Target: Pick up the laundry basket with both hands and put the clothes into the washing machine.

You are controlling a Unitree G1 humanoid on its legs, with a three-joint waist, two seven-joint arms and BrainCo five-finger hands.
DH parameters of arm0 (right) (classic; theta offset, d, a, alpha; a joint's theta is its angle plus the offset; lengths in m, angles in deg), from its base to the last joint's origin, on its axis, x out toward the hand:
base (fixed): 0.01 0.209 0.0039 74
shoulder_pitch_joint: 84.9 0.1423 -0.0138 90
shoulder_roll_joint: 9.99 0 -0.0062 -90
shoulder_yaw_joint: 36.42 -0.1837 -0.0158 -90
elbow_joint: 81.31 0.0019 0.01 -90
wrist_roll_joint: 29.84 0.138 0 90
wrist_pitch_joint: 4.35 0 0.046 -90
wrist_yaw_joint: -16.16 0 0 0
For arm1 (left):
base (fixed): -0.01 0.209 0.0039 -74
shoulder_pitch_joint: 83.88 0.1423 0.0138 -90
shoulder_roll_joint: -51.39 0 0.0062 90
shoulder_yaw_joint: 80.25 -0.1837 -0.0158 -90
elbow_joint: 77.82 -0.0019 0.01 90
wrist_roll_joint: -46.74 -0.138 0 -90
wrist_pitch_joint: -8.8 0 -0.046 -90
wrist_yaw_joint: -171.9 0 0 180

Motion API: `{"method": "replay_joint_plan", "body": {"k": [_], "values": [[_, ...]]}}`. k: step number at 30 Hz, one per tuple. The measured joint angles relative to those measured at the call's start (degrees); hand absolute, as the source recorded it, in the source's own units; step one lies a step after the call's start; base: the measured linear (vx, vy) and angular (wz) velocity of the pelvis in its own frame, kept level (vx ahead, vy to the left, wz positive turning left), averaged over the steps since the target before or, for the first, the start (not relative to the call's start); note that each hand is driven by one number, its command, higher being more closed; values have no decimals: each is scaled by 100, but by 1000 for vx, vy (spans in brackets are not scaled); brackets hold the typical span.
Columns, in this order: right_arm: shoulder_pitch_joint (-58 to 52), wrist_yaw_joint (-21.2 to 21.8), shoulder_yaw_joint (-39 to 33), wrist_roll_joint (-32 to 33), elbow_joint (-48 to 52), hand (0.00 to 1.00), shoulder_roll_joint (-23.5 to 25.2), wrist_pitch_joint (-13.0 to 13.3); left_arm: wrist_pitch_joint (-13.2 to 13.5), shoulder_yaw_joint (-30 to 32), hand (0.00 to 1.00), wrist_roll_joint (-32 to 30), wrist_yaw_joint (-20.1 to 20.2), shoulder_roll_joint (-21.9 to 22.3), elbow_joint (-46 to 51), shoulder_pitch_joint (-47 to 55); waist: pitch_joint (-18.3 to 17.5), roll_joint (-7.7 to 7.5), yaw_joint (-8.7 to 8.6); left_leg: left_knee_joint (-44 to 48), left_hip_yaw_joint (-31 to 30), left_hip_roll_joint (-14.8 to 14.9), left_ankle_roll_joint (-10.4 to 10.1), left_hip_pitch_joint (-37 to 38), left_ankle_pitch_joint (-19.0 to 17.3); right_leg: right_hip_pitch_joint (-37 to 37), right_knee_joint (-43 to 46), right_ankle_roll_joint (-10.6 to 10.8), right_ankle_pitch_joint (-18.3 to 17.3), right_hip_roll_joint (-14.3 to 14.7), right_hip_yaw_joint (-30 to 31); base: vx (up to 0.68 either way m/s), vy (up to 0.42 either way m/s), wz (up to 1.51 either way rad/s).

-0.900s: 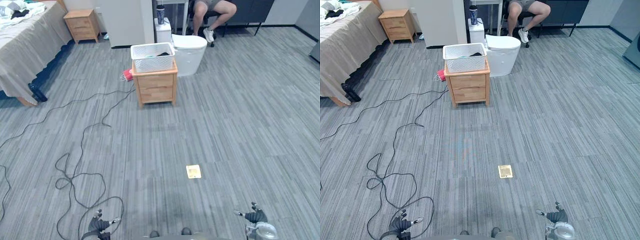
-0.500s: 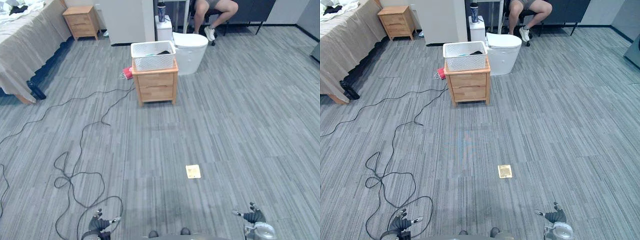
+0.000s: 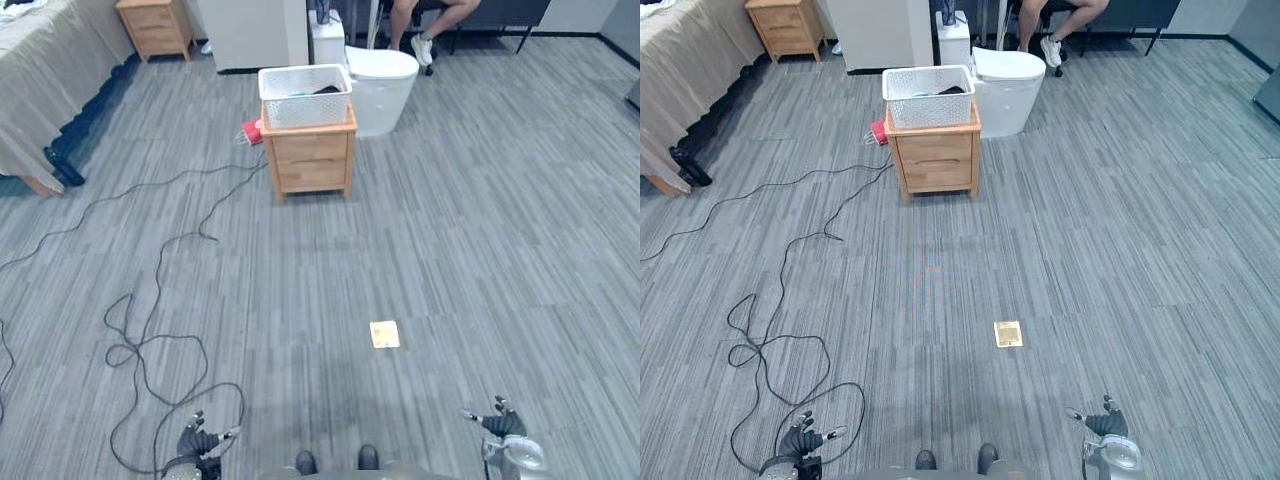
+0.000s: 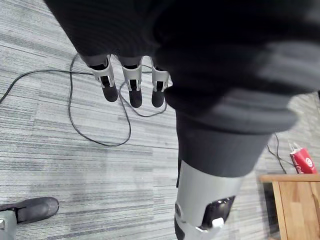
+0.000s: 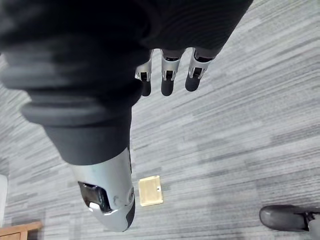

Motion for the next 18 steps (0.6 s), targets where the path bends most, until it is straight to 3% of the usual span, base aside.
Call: {"method": "replay_joint_plan", "body": {"k": [1,3,6,9,11,12,14,16,17,18], "values": [[3,1,2,25,0,0,2,0,-1,-1,0,22,-8,4,43,5,10,0,21,121,23,-2,17,-58,-103,-122,225,43,-136,-32,17,8,78,-12],[-44,0,21,46,8,0,7,-4,0,-32,0,133,-67,14,203,9,111,-21,30,641,-17,-72,133,-158,-529,-508,1450,385,-630,-260,-37,76,114,4],[-89,0,213,82,48,0,58,-10,-5,-186,0,176,-110,-80,240,-55,287,-14,31,890,-110,-90,283,62,-827,-1414,3214,342,-833,-466,-248,168,121,12],[-22,-2,282,95,56,0,50,-9,-3,-184,0,193,-155,-107,242,-165,384,-13,-5,744,-231,-51,220,370,-942,-1938,2723,310,-846,-503,-582,362,51,17],[110,-9,281,120,56,0,0,-6,-4,-182,0,249,-215,-108,241,-311,580,-32,-88,467,-361,27,167,760,-961,-2063,1907,197,-510,-402,-824,509,-37,35],[123,-25,273,128,84,0,-33,-5,-2,-184,0,265,-213,-107,241,-374,645,-12,-139,213,-469,57,75,1022,-943,-2175,1310,166,-114,-380,-974,514,-66,48],[53,-61,267,133,143,0,-60,-5,3,-185,0,336,-213,-109,236,-399,642,-65,-188,25,-558,71,-123,1316,-956,-2324,888,71,255,-386,-944,472,-100,52],[-128,-67,260,130,269,0,-72,-3,7,-183,0,351,-200,-98,232,-381,584,-145,-312,382,-840,211,-460,1526,-1120,-2404,1441,-587,947,-496,-974,706,-239,67],[-125,-69,241,129,275,0,-87,-4,5,-184,0,351,-194,-48,233,-382,583,2,-306,796,-844,401,-700,1431,-1078,-2429,1827,-677,585,-428,-1097,801,-312,34],[-132,-61,248,127,397,0,-47,-7,5,-168,0,351,-194,-13,239,-391,608,79,-296,1692,-767,590,-1209,1137,-781,-2284,2026,-783,204,-349,-1164,850,-334,17]]}}
